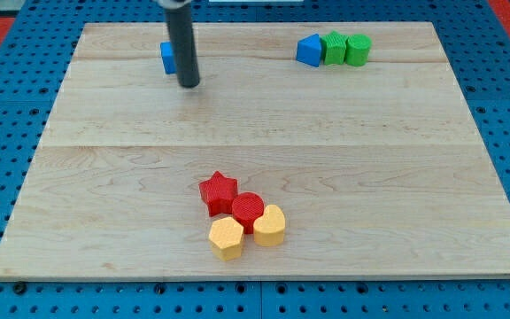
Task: Push the blue cube closer to the line of blocks
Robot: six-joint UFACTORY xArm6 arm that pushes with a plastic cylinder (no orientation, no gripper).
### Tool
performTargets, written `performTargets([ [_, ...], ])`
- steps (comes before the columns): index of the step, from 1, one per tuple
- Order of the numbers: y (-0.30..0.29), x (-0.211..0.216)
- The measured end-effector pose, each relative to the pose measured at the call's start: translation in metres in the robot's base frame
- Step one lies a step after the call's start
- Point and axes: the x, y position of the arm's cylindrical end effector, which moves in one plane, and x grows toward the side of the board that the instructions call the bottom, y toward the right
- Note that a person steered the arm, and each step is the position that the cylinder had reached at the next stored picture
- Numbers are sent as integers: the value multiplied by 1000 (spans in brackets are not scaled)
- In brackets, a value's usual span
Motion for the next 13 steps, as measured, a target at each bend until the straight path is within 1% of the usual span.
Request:
performTargets([
  [1, -90, -12],
  [2, -111, -57],
  [4, 63, -61],
  [5, 15, -39],
  [6, 41, -77],
  [7, 43, -76],
  [8, 17, -92],
  [9, 55, -97],
  [10, 124, -96],
  [11, 96, -99],
  [12, 94, -130],
  [13, 151, -128],
])
